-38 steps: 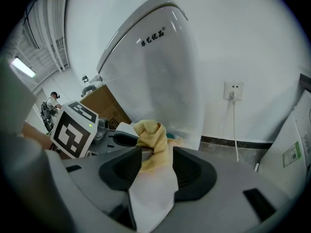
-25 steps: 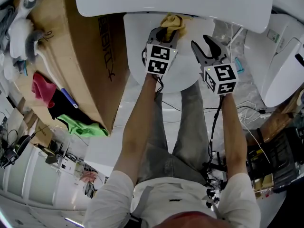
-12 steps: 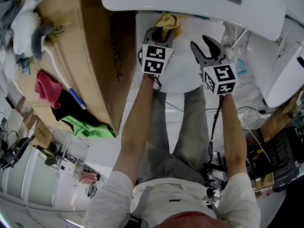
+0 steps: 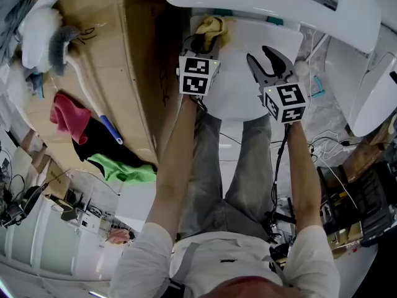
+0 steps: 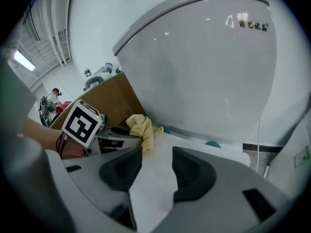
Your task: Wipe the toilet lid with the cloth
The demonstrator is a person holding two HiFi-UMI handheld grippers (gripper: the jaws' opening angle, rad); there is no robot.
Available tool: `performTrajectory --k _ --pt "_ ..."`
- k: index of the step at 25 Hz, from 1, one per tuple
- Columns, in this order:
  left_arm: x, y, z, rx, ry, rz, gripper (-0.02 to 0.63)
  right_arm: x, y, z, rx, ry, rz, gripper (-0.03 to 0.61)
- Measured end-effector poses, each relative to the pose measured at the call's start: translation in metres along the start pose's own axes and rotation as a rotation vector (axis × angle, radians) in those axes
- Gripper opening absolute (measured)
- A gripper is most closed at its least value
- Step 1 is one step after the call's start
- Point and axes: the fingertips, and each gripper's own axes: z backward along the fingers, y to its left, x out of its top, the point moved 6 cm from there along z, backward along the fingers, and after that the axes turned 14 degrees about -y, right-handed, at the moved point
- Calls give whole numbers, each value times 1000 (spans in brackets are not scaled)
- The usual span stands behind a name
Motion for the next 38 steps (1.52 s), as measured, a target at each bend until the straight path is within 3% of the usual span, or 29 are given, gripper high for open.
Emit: performTrajectory --k 10,16,23,38 --pt "-1 26 19 41 30 -46 109 1 29 -6 -15 -12 -7 210" --pt "-3 40 42 175 45 -130 109 1 35 0 -14 -16 -1 210" --pt "-32 37 64 308 108 -145 109 -10 33 13 -12 0 -3 210" --pt "-55 -13 60 340 117 -148 106 -36 -2 59 19 6 -6 209"
